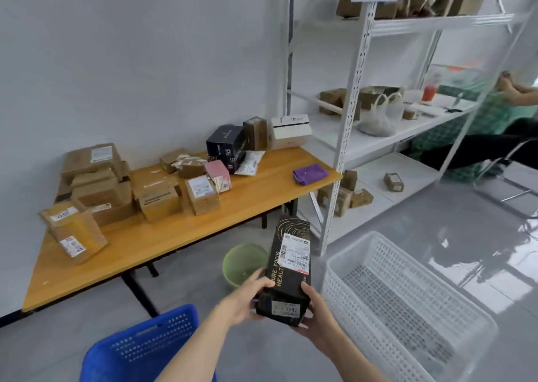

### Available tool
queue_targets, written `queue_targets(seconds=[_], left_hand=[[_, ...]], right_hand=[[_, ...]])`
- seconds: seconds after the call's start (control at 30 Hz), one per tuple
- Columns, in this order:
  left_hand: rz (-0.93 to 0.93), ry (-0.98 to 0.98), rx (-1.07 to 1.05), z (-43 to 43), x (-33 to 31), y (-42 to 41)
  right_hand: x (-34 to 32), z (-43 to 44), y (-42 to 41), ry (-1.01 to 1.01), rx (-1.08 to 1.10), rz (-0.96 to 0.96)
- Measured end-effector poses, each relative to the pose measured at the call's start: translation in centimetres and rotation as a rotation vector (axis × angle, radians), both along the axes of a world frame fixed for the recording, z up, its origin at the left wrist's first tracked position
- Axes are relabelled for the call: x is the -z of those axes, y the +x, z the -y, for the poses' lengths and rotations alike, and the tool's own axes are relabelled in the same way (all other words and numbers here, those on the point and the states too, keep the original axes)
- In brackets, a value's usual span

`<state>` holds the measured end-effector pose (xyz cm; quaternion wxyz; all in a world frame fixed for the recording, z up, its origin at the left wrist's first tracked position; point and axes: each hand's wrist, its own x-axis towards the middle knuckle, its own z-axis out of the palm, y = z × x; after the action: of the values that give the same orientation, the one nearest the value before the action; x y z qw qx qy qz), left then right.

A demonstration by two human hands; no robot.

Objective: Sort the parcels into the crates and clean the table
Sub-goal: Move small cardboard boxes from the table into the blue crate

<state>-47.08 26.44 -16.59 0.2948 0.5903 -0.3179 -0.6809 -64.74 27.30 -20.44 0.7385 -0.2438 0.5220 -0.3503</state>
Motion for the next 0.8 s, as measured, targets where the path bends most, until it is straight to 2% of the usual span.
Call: queue_targets(seconds=[0.33, 0.5, 0.8], left_hand=[[0.049, -0.007, 0.118, 11.4, -0.5, -13.3], [0.103, 0.017, 0.185, 15.5, -0.2, -15.6], [0.186, 0.108, 0.428, 30.3, 2.5, -19.5]], right_hand=[[-0.3, 10.1, -12.7, 0.062, 0.091, 0.012], [-0.2, 12.7, -15.1, 0.070, 0.106, 0.061], [2.1, 23.6, -17.2, 0.145, 0.351, 0.044]])
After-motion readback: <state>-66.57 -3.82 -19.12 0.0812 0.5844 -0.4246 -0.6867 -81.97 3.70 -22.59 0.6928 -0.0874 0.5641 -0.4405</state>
